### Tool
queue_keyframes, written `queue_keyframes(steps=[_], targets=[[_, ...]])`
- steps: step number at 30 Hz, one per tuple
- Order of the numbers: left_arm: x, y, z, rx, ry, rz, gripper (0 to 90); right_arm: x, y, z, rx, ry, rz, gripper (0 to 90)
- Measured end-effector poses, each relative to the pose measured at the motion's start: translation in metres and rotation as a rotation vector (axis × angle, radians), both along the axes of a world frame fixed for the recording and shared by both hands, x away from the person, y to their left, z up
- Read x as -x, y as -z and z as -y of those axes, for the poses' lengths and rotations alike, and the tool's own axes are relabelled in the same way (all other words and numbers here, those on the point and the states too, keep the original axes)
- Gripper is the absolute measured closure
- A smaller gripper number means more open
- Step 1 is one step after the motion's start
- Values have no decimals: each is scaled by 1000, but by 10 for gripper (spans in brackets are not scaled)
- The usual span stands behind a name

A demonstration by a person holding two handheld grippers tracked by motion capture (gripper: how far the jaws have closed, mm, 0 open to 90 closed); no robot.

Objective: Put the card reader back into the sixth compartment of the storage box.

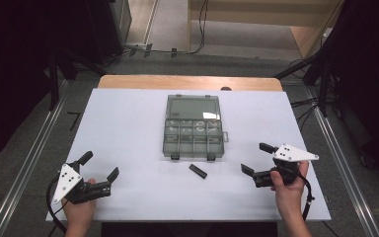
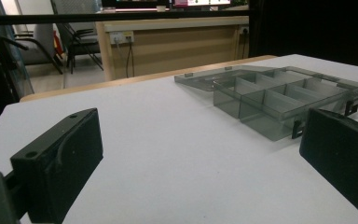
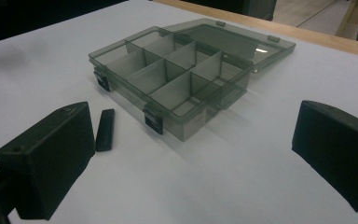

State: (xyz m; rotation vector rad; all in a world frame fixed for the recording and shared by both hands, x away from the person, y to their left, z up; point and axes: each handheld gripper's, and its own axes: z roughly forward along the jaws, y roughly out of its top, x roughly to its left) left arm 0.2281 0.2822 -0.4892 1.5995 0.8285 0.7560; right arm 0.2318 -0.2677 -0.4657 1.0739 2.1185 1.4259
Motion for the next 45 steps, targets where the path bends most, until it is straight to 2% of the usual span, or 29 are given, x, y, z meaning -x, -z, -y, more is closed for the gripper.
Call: queue_keyframes(steps=[13, 45], targets=[[0, 0, 0, 1, 2, 0, 0, -13, -10, -28, 17, -47, 1, 0], [0, 0, 0, 4, 2, 0, 0, -31, -12, -72, 64, -142, -39, 0]])
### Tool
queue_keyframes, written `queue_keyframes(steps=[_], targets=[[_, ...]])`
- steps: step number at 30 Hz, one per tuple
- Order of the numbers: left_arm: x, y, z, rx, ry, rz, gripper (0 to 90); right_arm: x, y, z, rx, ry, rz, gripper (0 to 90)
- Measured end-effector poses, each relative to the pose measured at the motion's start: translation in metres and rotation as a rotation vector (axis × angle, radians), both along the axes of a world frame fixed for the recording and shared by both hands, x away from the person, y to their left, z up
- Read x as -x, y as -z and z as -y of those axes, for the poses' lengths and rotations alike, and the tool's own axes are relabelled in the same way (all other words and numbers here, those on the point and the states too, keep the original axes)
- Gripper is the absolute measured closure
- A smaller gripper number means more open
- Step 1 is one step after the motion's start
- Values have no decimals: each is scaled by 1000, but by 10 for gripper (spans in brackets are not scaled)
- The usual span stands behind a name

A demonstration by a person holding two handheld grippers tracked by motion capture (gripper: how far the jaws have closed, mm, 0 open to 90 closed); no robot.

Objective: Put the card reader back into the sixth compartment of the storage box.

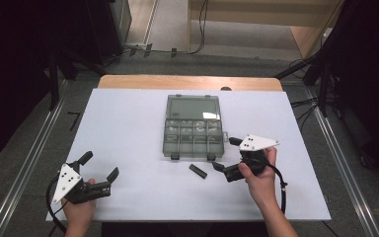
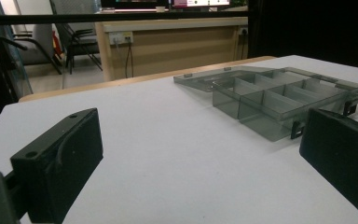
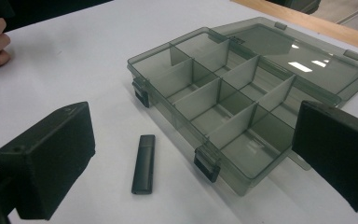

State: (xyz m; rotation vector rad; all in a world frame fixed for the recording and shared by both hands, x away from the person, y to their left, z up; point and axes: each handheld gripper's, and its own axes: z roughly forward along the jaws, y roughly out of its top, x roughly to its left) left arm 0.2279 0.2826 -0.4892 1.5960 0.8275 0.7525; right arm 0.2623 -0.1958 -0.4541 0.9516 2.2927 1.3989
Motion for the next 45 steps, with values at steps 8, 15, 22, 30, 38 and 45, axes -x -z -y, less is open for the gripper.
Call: queue_keyframes(steps=[8, 15, 22, 30, 38, 45], targets=[[0, 0, 0, 0, 0, 0, 0, -4, 0, -11, 18, -24, -15, 0], [0, 0, 0, 0, 0, 0, 0, -10, 0, -21, 39, -46, -40, 0], [0, 0, 0, 0, 1, 0, 0, -13, 0, -28, 63, -67, -63, 0], [0, 0, 0, 0, 1, 1, 0, -18, 2, -34, 94, -76, -100, 0], [-1, 0, 0, 0, 1, 1, 0, -21, 5, -39, 120, -101, -132, 0], [0, 0, 0, 0, 1, 0, 0, -24, 9, -44, 149, -122, -168, 0]])
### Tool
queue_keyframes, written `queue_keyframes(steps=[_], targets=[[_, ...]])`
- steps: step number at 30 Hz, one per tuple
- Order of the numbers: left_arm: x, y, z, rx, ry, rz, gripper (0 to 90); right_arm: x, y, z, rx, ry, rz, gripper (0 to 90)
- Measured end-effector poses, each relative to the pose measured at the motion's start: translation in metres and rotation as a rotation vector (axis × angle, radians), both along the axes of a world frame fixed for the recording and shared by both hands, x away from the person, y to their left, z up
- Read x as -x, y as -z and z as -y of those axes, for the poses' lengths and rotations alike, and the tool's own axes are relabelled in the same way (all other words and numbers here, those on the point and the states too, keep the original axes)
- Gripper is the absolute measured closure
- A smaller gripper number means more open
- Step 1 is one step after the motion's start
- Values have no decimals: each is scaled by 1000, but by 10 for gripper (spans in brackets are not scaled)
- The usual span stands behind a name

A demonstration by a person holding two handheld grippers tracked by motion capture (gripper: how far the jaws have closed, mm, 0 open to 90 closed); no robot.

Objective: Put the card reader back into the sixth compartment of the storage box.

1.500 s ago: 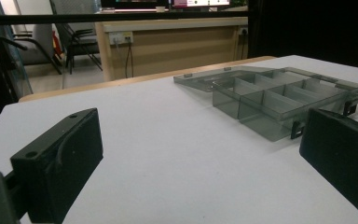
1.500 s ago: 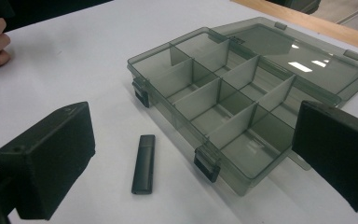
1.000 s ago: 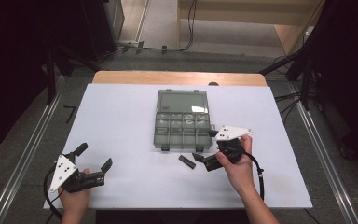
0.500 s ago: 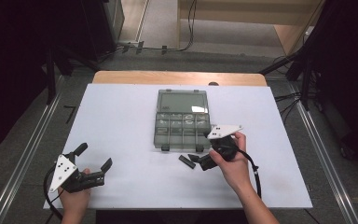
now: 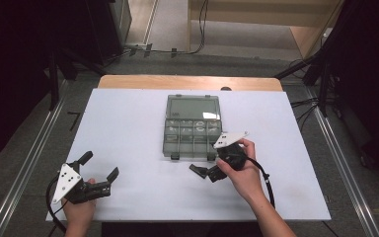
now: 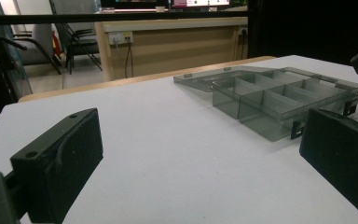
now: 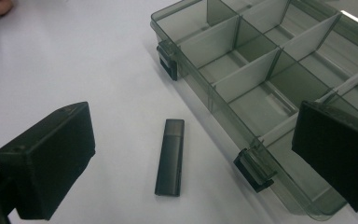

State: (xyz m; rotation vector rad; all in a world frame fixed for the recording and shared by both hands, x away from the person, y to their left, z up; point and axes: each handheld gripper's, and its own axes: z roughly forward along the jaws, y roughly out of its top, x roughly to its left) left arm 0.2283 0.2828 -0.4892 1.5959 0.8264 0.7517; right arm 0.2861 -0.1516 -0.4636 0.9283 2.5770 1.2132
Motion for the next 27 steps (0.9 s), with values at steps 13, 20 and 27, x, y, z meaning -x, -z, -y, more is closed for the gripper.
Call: queue_keyframes(steps=[13, 20, 27], targets=[[0, 0, 0, -2, 0, 0, 0, -3, 5, -4, 54, -17, -50, 0], [0, 0, 0, -2, 1, 0, 0, -3, 7, -7, 86, -9, -46, 114], [0, 0, 0, -1, 1, 0, 0, -3, 9, -11, 108, -28, -70, 124]])
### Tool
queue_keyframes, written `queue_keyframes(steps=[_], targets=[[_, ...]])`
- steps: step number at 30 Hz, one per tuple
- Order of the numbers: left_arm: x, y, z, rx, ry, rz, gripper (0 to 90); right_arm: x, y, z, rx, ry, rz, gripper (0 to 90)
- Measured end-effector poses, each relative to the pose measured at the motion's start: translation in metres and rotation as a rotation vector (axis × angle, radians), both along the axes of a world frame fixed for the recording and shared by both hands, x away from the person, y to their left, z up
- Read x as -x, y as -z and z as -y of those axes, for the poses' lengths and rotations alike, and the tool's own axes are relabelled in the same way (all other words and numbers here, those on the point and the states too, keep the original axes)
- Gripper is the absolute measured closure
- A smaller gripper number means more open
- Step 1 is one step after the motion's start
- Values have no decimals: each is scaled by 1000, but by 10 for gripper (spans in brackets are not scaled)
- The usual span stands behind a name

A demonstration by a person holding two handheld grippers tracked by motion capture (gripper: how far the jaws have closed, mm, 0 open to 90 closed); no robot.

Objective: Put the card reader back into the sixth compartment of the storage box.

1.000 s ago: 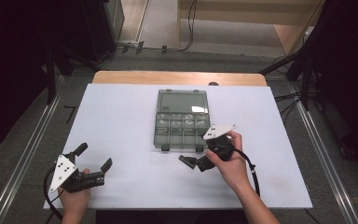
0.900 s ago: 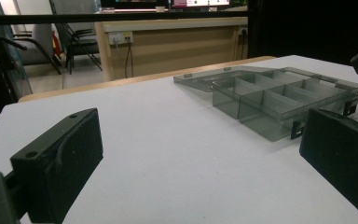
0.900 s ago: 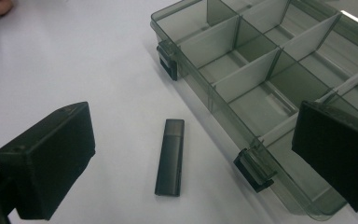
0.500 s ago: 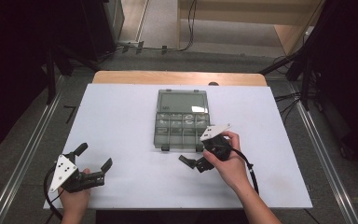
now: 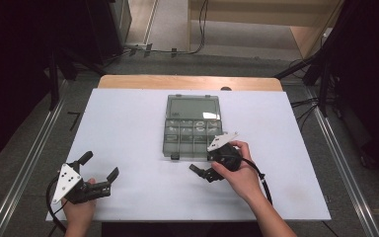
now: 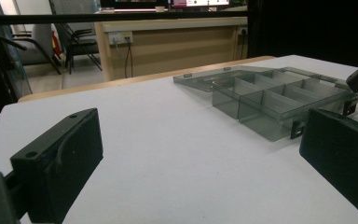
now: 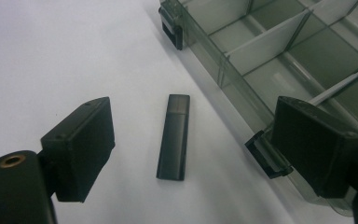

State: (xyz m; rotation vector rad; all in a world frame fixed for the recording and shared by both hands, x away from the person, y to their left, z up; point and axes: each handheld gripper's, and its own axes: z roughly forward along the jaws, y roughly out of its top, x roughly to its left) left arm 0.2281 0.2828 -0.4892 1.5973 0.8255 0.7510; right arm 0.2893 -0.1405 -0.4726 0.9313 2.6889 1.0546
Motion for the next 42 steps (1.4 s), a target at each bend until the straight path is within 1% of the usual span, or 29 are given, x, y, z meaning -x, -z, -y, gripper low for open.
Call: queue_keyframes(steps=[1, 2, 3, 4, 6, 8, 11, 12, 16, 18, 19, 23, 24, 25, 27, 28, 30, 32, 33, 38, 40, 41, 42], targets=[[0, 0, 0, 0, 0, 0, 0, 0, 1, -1, 11, -1, -8, 132], [0, 0, 0, 0, 0, 0, 0, 0, 1, -1, 13, -2, -13, 162], [0, 0, 0, 0, 0, 0, 0, 0, 1, -1, 13, -2, -13, 162], [0, 0, 0, 0, 0, 0, 0, 0, 2, -1, 12, -4, -14, 205], [0, 0, 0, 0, 0, 0, 0, 0, 2, -2, 14, -10, -21, 220], [0, 0, 0, 0, 0, 0, 0, -1, 4, -3, 30, -15, -30, 269], [0, 0, 0, 0, 0, 0, 0, -1, 4, -4, 32, -20, -40, 283], [0, 0, 0, 0, 0, 0, 0, -1, 5, -4, 32, -24, -52, 318], [0, 0, 0, 0, 0, 0, 0, -1, 6, -6, 48, -29, -64, 342], [0, 0, 0, 0, 0, 0, 0, -1, 8, -8, 79, -35, -59, 363], [0, 0, 0, 0, 0, 0, 0, -1, 8, -9, 87, -39, -62, 382], [0, 0, 0, 0, 1, 0, 0, 0, 10, -12, 100, -49, -63, 405], [0, 0, 0, 1, 1, 0, 0, 0, 11, -14, 111, -44, -71, 473], [0, 0, 0, 1, 1, 0, 0, 0, 11, -14, 111, -44, -71, 473], [0, 0, 0, 1, 1, 0, 0, -1, 12, -13, 72, -60, -95, 566], [0, 0, 0, 1, 1, 0, 0, -1, 12, -13, 72, -60, -95, 566], [0, 0, 0, 1, 1, 0, 0, -1, 12, -14, 83, -53, -86, 590], [0, 0, 0, 1, 1, 0, 0, -1, 12, -14, 91, -46, -88, 617], [0, 0, 0, 1, 1, 0, 0, -1, 13, -15, 111, -36, -81, 635], [0, 0, 0, 1, 2, 0, 0, 0, 14, -16, 119, -49, -85, 649], [0, 0, 0, 1, 2, 0, 0, 1, 15, -19, 138, -57, -83, 665], [0, 0, 0, 1, 2, 0, 0, 1, 15, -19, 138, -57, -83, 665], [0, 0, 0, 1, 2, 0, 0, 1, 16, -20, 149, -58, -75, 666]])
